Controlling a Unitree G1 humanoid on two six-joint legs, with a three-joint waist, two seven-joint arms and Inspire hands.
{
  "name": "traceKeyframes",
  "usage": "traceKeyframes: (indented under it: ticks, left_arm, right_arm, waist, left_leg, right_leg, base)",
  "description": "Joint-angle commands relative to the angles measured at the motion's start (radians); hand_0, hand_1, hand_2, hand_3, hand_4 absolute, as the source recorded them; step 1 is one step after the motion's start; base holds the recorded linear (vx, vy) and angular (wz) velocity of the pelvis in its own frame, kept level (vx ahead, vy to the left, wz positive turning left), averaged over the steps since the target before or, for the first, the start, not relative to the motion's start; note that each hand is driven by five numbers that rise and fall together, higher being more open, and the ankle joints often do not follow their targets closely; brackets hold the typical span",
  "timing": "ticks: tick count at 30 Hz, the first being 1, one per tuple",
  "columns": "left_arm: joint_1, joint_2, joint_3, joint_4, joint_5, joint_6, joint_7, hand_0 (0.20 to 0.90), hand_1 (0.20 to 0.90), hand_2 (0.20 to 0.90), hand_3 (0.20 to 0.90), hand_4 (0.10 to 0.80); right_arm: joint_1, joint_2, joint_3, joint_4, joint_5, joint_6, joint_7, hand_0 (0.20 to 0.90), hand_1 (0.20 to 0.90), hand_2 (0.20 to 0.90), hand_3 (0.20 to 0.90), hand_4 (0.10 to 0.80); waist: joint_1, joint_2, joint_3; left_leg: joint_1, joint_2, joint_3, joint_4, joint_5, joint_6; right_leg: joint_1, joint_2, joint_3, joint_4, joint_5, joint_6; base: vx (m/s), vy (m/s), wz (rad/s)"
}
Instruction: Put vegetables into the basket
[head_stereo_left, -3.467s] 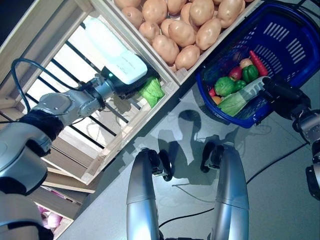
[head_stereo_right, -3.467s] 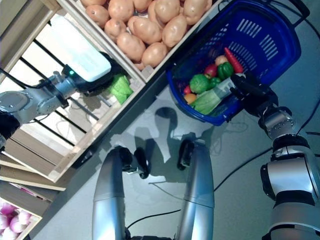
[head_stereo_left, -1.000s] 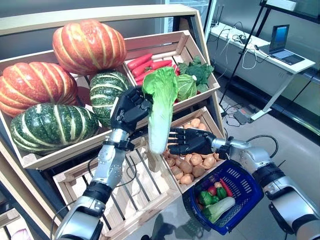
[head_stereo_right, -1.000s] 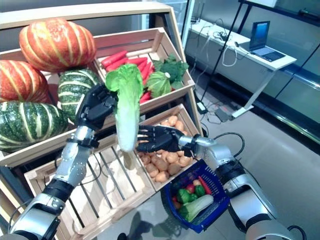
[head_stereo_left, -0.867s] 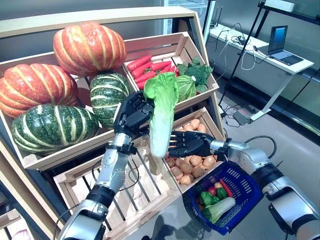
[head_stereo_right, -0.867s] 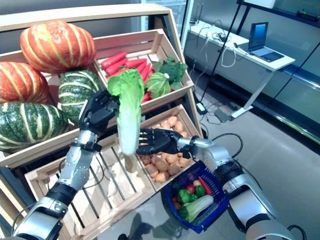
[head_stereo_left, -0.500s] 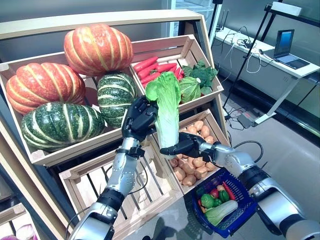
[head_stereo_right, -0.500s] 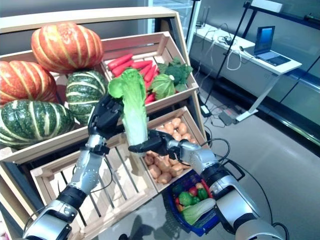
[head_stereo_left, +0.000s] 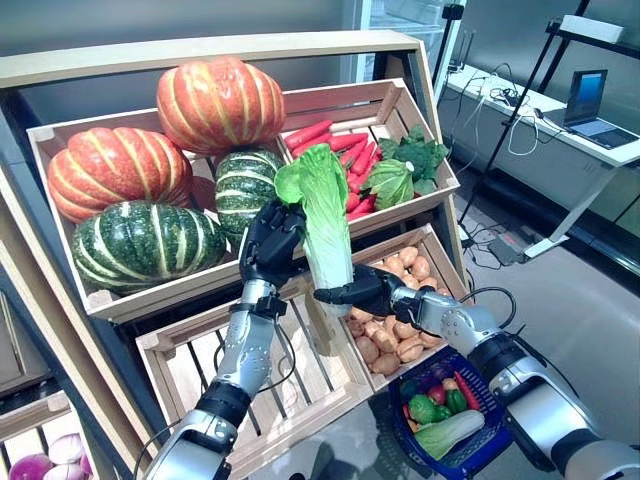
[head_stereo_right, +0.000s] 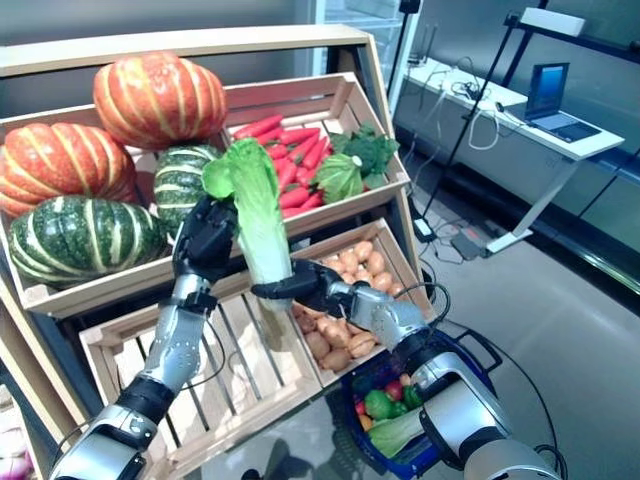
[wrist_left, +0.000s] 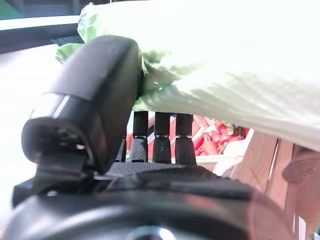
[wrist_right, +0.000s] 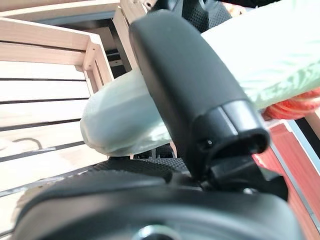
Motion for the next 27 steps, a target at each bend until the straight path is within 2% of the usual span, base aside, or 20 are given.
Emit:
traceKeyframes:
  ticks: [1, 6, 7, 8, 12, 18, 27]
  left_arm:
    - [-0.059, -0.054, -0.121, -0.05, 0.022, -0.029, -0.117, 0.3, 0.3, 0.3, 0.3, 0.4]
    - [-0.052, -0.039, -0.122, -0.046, 0.031, 0.008, -0.136, 0.3, 0.3, 0.3, 0.3, 0.4]
    - [-0.049, -0.035, -0.122, -0.046, 0.037, 0.02, -0.139, 0.839, 0.839, 0.839, 0.839, 0.759]
    - [-0.049, -0.031, -0.122, -0.045, 0.046, 0.026, -0.14, 0.9, 0.9, 0.9, 0.9, 0.8]
    - [-0.045, -0.001, -0.115, -0.048, 0.073, 0.043, -0.14, 0.9, 0.9, 0.9, 0.9, 0.8]
    - [-0.034, 0.064, -0.055, -0.038, 0.067, 0.078, -0.133, 0.9, 0.9, 0.9, 0.9, 0.8]
    - [0.054, 0.148, 0.073, 0.044, 0.126, 0.084, -0.151, 0.9, 0.9, 0.9, 0.9, 0.8]
  right_arm:
    - [-0.173, 0.029, -0.163, 0.106, 0.169, -0.177, -0.046, 0.3, 0.3, 0.3, 0.3, 0.4]
    - [-0.174, -0.003, -0.186, 0.114, 0.166, -0.195, -0.065, 0.3, 0.3, 0.3, 0.3, 0.4]
    - [-0.168, -0.009, -0.19, 0.113, 0.158, -0.198, -0.067, 0.3, 0.3, 0.3, 0.3, 0.4]
    - [-0.165, -0.017, -0.194, 0.118, 0.157, -0.199, -0.066, 0.3, 0.3, 0.3, 0.3, 0.4]
    - [-0.134, -0.053, -0.217, 0.135, 0.158, -0.204, -0.062, 0.3, 0.3, 0.3, 0.3, 0.4]
    - [-0.038, -0.12, -0.283, 0.179, 0.125, -0.219, -0.038, 0.3, 0.3, 0.3, 0.3, 0.4]
    - [0.183, -0.231, -0.469, 0.298, 0.06, -0.238, -0.011, 0.3, 0.3, 0.3, 0.3, 0.4]
  waist:
    - [0.025, 0.019, -0.127]
    - [0.019, 0.018, -0.128]
    - [0.017, 0.019, -0.129]
    - [0.015, 0.019, -0.13]
    - [0.006, 0.022, -0.13]
    - [-0.013, 0.025, -0.125]
    - [-0.046, 0.029, -0.103]
  left_leg:
    - [0.064, -0.011, 0.003, 0.001, -0.194, -0.001]
    - [0.06, -0.013, 0.011, 0.001, -0.19, 0.003]
    - [0.06, -0.013, 0.013, 0.001, -0.191, 0.004]
    - [0.061, -0.013, 0.013, 0.001, -0.192, 0.004]
    - [0.062, -0.011, 0.02, 0.001, -0.193, 0.005]
    - [0.067, -0.009, 0.044, 0.001, -0.193, 0.006]
    - [0.089, -0.003, 0.09, 0.001, -0.202, 0.011]
  right_leg:
    - [-0.028, 0.042, 0.011, 0.002, -0.04, -0.06]
    - [-0.035, 0.042, 0.012, 0.002, -0.035, -0.064]
    - [-0.035, 0.043, 0.015, 0.002, -0.035, -0.065]
    - [-0.035, 0.043, 0.016, 0.002, -0.035, -0.064]
    - [-0.038, 0.046, 0.028, 0.002, -0.032, -0.062]
    - [-0.044, 0.051, 0.046, 0.002, -0.026, -0.059]
    - [-0.044, 0.054, 0.075, 0.002, -0.023, -0.047]
  base:
    - [-0.012, -0.002, 0.06]
    - [-0.025, 0.0, 0.03]
    - [0.0, 0.0, 0.0]
    - [0.0, 0.0, 0.0]
    - [0.0, 0.0, 0.0]
    - [-0.001, -0.001, -0.02]
    - [0.03, -0.011, -0.19]
